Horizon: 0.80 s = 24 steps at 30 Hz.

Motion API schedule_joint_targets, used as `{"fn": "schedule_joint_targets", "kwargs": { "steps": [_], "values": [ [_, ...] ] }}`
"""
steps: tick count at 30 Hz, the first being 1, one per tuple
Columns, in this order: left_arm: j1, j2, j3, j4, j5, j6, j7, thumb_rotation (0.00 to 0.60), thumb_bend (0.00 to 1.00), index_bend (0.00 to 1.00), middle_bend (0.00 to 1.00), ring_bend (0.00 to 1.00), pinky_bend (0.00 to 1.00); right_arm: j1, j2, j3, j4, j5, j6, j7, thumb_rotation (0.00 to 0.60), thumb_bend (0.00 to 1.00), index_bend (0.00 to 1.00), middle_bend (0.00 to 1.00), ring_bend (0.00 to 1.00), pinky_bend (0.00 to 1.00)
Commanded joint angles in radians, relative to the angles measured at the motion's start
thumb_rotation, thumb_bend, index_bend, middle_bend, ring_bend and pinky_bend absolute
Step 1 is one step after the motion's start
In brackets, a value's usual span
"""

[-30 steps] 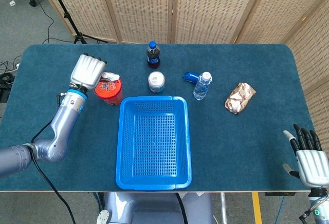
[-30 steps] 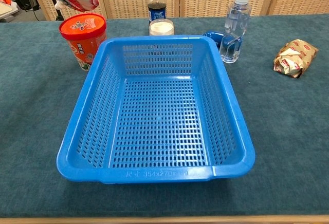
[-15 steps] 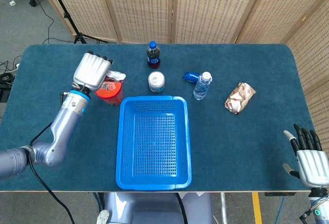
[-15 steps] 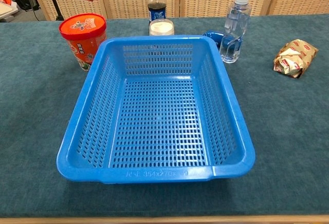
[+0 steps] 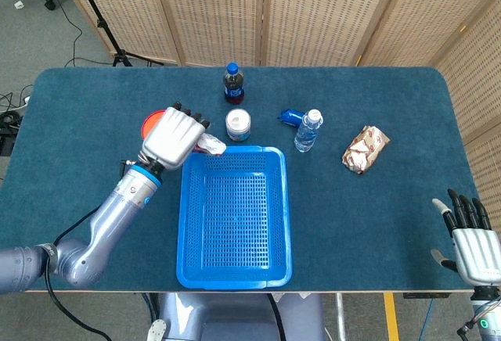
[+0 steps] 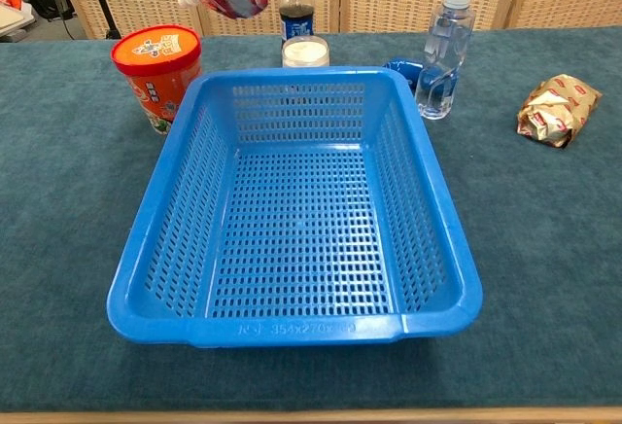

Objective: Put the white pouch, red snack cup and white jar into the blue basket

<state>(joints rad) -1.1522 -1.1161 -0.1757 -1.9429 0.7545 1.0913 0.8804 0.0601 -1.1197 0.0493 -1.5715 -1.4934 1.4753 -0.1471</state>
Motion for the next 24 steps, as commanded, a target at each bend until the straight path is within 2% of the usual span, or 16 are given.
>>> {"fn": "schedule_joint_targets", "kwargs": {
  "steps": [1, 8, 10, 13, 15, 17, 18, 24],
  "values": [
    [-0.008, -0.01, 0.007, -0.057, 0.032, 0.012, 0.028, 0.6, 0.47, 0.85, 0.52, 0.5, 0.41, 0.0, 0.0, 0.0, 0.0, 0.0, 0.001, 0.001, 0.6, 0.16, 0.14, 0.0, 0.0, 0.0],
    [-0.008, -0.052, 0.033, -0.116, 0.083, 0.024, 0.05, 0.6, 0.46, 0.85, 0.52, 0.49, 0.41, -0.001, 0.001, 0.0, 0.001, 0.0, 0.001, 0.005, 0.6, 0.16, 0.14, 0.0, 0.0, 0.0],
    [-0.007, -0.063, 0.044, -0.124, 0.088, 0.034, 0.068, 0.6, 0.45, 0.83, 0.5, 0.49, 0.41, -0.001, 0.001, 0.0, 0.001, -0.001, 0.002, 0.007, 0.6, 0.16, 0.14, 0.0, 0.0, 0.0],
    [-0.01, -0.066, 0.052, -0.133, 0.074, 0.034, 0.087, 0.6, 0.41, 0.63, 0.34, 0.39, 0.41, -0.002, 0.001, 0.001, 0.002, -0.001, 0.004, 0.009, 0.6, 0.16, 0.14, 0.0, 0.0, 0.0],
    [-0.013, -0.065, 0.056, -0.137, 0.063, 0.029, 0.094, 0.6, 0.38, 0.48, 0.21, 0.28, 0.39, -0.002, 0.002, 0.001, 0.002, -0.001, 0.004, 0.01, 0.6, 0.16, 0.14, 0.0, 0.0, 0.0],
    [-0.015, -0.061, 0.058, -0.141, 0.051, 0.025, 0.098, 0.6, 0.35, 0.4, 0.13, 0.21, 0.36, -0.002, 0.002, 0.001, 0.003, -0.001, 0.004, 0.011, 0.6, 0.16, 0.14, 0.0, 0.0, 0.0],
    [-0.015, -0.06, 0.057, -0.142, 0.048, 0.024, 0.096, 0.6, 0.34, 0.37, 0.1, 0.18, 0.35, -0.002, 0.002, 0.0, 0.003, -0.002, 0.004, 0.011, 0.6, 0.16, 0.14, 0.0, 0.0, 0.0],
    [-0.001, -0.056, 0.054, -0.129, 0.079, 0.025, 0.056, 0.6, 0.28, 0.32, 0.05, 0.11, 0.33, -0.001, 0.001, 0.0, 0.002, -0.002, 0.002, 0.008, 0.6, 0.16, 0.14, 0.0, 0.0, 0.0]
  ]
}}
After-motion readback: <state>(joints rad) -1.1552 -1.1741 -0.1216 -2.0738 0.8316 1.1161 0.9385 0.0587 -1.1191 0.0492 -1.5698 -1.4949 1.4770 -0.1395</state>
